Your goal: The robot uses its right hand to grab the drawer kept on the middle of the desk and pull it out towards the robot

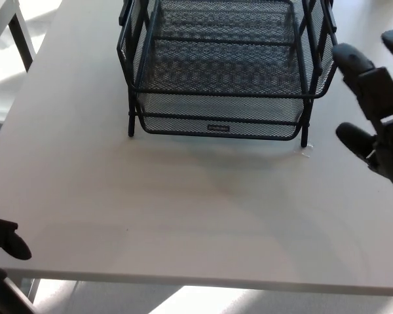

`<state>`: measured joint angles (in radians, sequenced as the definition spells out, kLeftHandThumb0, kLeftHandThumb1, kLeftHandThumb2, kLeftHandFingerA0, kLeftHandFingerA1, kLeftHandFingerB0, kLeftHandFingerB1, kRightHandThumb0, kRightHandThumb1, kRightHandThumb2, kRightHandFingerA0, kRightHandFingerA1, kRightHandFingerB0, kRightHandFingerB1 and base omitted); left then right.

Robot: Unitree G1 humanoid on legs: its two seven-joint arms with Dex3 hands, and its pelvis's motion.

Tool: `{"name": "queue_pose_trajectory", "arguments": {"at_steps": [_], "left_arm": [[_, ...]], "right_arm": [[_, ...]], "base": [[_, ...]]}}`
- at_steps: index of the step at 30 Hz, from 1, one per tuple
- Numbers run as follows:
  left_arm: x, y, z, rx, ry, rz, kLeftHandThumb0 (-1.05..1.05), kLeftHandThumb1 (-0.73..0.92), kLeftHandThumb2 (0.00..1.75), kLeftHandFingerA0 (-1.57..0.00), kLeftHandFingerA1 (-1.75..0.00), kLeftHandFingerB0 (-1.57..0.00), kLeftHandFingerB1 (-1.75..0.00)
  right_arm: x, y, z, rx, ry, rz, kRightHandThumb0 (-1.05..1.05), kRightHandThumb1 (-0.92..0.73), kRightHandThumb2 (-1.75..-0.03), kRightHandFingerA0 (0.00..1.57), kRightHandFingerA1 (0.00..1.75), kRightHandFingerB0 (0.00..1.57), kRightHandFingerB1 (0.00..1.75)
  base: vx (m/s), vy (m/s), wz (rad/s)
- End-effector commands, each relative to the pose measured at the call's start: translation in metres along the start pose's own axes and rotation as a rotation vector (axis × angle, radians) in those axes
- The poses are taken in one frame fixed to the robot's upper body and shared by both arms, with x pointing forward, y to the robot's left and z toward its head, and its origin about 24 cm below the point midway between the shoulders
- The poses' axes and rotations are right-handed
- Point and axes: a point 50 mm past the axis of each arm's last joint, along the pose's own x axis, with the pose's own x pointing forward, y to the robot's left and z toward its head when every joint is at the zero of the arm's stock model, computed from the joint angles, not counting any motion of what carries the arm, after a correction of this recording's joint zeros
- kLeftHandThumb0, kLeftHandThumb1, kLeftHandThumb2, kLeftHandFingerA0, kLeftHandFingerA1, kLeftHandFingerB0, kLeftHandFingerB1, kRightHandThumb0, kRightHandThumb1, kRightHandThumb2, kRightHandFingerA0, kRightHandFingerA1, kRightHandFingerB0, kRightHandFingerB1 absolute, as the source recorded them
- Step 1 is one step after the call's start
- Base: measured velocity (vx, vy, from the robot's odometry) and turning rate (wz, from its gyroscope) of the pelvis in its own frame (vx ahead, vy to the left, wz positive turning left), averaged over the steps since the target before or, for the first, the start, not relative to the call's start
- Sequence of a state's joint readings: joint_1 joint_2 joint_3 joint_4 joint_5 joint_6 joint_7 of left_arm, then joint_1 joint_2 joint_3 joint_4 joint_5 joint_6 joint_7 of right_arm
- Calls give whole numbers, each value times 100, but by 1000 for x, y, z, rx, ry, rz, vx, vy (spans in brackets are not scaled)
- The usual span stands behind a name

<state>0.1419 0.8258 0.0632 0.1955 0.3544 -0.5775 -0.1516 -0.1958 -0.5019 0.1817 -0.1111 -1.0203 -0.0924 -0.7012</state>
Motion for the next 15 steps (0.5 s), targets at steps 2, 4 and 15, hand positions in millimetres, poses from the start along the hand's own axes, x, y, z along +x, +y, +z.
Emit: {"name": "queue_pose_trajectory", "arguments": {"at_steps": [2,4,15], "left_arm": [[-4,2,-3,23,18,-25,-28,57,58,-76,-80,-81,-58],[-5,2,-3,22,18,-23,-27,57,57,-77,-81,-81,-58],[-6,2,-3,22,11,-11,-27,57,57,-77,-84,-81,-59]], "right_arm": [[-12,-21,-26,-60,113,67,-57,-39,-74,5,51,17,45],[-16,-25,-29,-60,134,65,-53,-55,-58,5,46,22,36],[-48,-57,-63,-210,298,77,-59,-42,-78,11,52,22,46]], "base": [[0,0,0],[0,0,0],[0,0,0]]}}
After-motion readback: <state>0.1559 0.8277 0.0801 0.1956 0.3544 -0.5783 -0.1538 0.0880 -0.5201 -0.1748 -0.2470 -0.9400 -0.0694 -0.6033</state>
